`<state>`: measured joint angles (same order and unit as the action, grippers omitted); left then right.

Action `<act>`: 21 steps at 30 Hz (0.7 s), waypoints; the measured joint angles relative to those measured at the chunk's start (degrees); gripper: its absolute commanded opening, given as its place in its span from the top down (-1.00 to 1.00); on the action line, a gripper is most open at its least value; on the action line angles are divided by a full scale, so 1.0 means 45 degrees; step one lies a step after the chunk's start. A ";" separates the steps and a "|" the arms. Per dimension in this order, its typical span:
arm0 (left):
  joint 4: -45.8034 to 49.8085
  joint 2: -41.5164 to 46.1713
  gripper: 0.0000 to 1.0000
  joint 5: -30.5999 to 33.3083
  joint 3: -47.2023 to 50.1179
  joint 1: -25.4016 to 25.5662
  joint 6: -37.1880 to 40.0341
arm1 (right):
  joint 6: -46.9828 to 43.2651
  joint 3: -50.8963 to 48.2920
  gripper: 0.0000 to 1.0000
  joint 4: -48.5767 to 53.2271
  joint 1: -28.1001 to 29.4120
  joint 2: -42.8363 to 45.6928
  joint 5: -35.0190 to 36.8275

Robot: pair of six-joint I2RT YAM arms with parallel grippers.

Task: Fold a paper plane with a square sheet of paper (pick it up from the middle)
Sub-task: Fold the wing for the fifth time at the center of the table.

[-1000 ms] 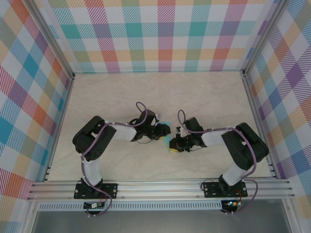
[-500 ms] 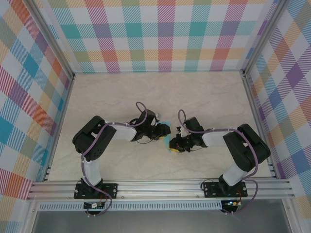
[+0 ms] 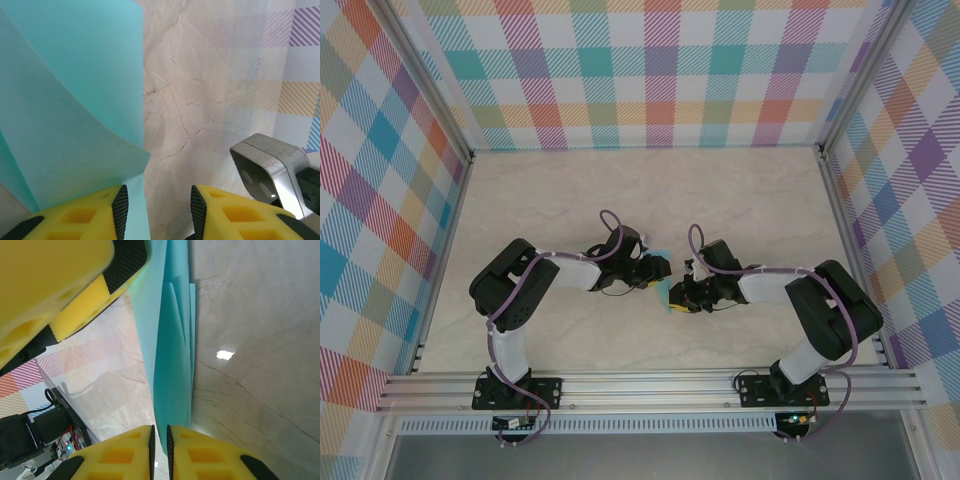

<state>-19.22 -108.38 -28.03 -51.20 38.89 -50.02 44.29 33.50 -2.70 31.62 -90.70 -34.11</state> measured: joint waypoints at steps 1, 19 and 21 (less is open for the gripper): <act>0.0000 0.0000 0.19 0.0000 0.0000 0.0000 -0.0005 | 0.0000 0.0000 0.69 0.0010 0.0000 -0.0058 0.0005; 0.0000 0.0000 0.20 0.0000 0.0000 0.0000 -0.0005 | -0.0146 0.0175 0.74 0.0568 0.0170 -0.0384 0.0384; 0.0000 0.0000 0.20 -0.0005 0.0000 0.0000 -0.0005 | -0.0146 0.0180 0.72 0.0767 0.0204 -0.0248 0.0486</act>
<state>-19.22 -108.38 -28.05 -51.20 38.89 -50.04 43.64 34.30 0.75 32.53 -91.81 -31.92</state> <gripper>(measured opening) 0.403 0.131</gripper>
